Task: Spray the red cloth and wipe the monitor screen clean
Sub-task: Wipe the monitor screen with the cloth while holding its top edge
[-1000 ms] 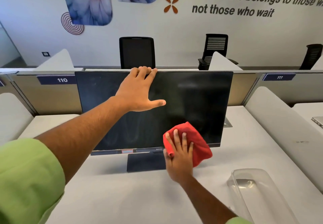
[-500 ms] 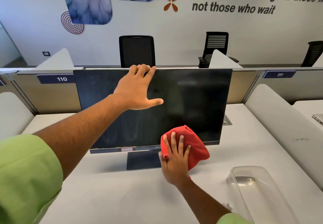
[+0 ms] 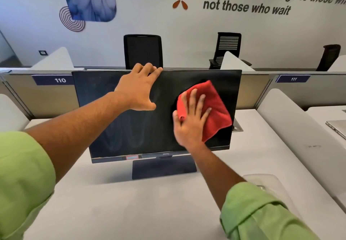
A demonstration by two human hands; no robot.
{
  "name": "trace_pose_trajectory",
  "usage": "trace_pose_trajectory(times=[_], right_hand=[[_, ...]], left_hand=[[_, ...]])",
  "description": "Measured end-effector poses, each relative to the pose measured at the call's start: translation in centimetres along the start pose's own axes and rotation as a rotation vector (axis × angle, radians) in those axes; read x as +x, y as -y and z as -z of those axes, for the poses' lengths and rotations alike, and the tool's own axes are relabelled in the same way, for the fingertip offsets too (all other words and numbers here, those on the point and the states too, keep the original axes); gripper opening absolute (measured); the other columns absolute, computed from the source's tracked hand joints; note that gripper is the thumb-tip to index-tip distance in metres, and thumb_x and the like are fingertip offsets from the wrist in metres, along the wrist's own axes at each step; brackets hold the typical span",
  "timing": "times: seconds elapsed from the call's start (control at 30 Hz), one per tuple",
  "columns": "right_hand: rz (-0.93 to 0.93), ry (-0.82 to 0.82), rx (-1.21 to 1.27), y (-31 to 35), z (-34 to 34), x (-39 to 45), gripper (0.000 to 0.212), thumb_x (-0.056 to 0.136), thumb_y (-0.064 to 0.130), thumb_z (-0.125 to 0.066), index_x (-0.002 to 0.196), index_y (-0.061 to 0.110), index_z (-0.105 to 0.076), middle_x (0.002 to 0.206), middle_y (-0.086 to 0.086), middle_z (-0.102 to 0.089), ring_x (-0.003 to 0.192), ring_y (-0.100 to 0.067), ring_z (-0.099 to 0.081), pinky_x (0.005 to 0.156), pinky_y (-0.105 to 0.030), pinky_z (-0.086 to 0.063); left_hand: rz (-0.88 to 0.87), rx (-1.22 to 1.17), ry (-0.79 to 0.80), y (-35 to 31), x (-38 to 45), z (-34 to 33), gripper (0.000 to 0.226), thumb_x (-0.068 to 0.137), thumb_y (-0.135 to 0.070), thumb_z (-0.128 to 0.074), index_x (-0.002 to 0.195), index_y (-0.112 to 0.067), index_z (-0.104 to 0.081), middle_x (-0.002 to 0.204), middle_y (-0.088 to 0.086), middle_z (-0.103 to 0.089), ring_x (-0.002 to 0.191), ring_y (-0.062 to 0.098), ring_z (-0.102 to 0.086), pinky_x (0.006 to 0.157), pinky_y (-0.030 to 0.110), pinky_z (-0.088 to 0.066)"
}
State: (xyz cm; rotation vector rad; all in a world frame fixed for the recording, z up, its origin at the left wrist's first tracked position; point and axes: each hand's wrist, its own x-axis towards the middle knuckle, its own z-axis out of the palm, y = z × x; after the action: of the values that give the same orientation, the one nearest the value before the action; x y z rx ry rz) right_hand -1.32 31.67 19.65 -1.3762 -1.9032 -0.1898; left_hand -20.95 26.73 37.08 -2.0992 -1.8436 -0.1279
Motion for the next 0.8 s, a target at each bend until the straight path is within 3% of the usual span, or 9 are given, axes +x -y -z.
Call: trace_pose_trajectory(times=[0.13,0.23,0.3,0.37,0.5,0.57,0.67,0.73,0.8], right_hand=[[0.398,0.219,-0.015,-1.1,-2.3,-8.5,0.070,0.108,0.051,-0.040,0.170,0.034,-0.012,0.180,0.007,-0.003,0.166,-0.029,0.000,0.124,-0.073,-0.015],[0.522,0.284,-0.076,-4.3,-1.9,-10.8,0.067,0.108,0.048,-0.042,0.169,0.039,-0.016,0.179,0.012,-0.007,0.166,-0.021,-0.004,0.125,-0.069,-0.019],[0.428,0.224,-0.072,-6.1,-0.8,-9.5,0.064,0.107,0.045,-0.046,0.167,0.041,-0.025,0.177,0.015,-0.015,0.165,-0.017,-0.010,0.126,-0.065,-0.020],[0.218,0.116,-0.042,-7.2,0.5,-7.1,0.060,0.108,0.045,-0.042,0.167,0.035,-0.030,0.176,0.011,-0.020,0.165,-0.020,-0.013,0.128,-0.063,-0.019],[-0.173,-0.030,0.003,-4.8,1.7,-1.1,0.064,0.111,0.049,-0.023,0.171,0.027,-0.014,0.179,0.000,-0.008,0.166,-0.030,-0.004,0.129,-0.065,-0.015],[-0.188,-0.040,0.047,-2.0,0.9,-0.5,0.070,0.108,0.050,-0.029,0.171,0.030,-0.007,0.180,0.002,-0.001,0.166,-0.029,0.001,0.129,-0.066,-0.011],[0.159,0.056,0.048,1.4,-1.0,-3.4,0.074,0.107,0.051,-0.036,0.171,0.032,-0.005,0.180,0.007,0.001,0.166,-0.027,0.002,0.129,-0.066,-0.005],[0.400,0.116,-0.001,1.7,-1.4,-4.2,0.072,0.108,0.050,-0.040,0.170,0.035,-0.007,0.180,0.008,-0.001,0.166,-0.025,0.001,0.127,-0.069,-0.011],[0.522,0.095,-0.029,1.0,-0.8,-1.5,0.070,0.107,0.049,-0.044,0.170,0.038,-0.013,0.179,0.012,-0.005,0.166,-0.020,-0.003,0.128,-0.066,-0.012]], left_hand=[[0.015,-0.022,-0.002,0.0,0.2,0.0,0.115,0.065,-0.056,-0.076,0.160,-0.025,-0.020,0.147,-0.003,-0.032,0.131,0.026,-0.033,0.069,0.037,-0.051],[0.005,-0.030,-0.011,0.1,0.4,0.0,0.114,0.064,-0.055,-0.078,0.159,-0.025,-0.022,0.146,-0.003,-0.034,0.130,0.027,-0.034,0.068,0.034,-0.046],[0.005,-0.041,-0.015,0.1,0.4,-0.1,0.114,0.064,-0.054,-0.078,0.159,-0.025,-0.023,0.145,-0.003,-0.034,0.130,0.027,-0.034,0.068,0.033,-0.045],[0.004,-0.054,-0.017,0.2,0.4,-0.1,0.113,0.065,-0.054,-0.078,0.159,-0.026,-0.023,0.145,-0.004,-0.034,0.130,0.026,-0.034,0.068,0.033,-0.044],[0.003,-0.058,-0.020,0.2,0.5,-0.1,0.113,0.065,-0.054,-0.079,0.159,-0.026,-0.023,0.146,-0.004,-0.034,0.131,0.026,-0.033,0.068,0.033,-0.043],[0.001,-0.051,-0.019,0.2,0.5,-0.1,0.113,0.065,-0.054,-0.079,0.159,-0.026,-0.022,0.145,-0.004,-0.034,0.130,0.026,-0.033,0.067,0.033,-0.043],[0.003,-0.048,-0.010,0.3,0.5,-0.1,0.114,0.064,-0.054,-0.078,0.159,-0.027,-0.021,0.144,-0.004,-0.033,0.129,0.026,-0.033,0.067,0.034,-0.045],[-0.002,-0.055,-0.013,0.5,0.5,-0.1,0.114,0.065,-0.055,-0.079,0.159,-0.027,-0.022,0.144,-0.004,-0.033,0.129,0.026,-0.034,0.069,0.035,-0.046],[-0.018,-0.071,-0.021,0.7,0.5,0.0,0.112,0.065,-0.057,-0.076,0.159,-0.027,-0.023,0.142,-0.004,-0.035,0.127,0.025,-0.035,0.068,0.035,-0.045]])
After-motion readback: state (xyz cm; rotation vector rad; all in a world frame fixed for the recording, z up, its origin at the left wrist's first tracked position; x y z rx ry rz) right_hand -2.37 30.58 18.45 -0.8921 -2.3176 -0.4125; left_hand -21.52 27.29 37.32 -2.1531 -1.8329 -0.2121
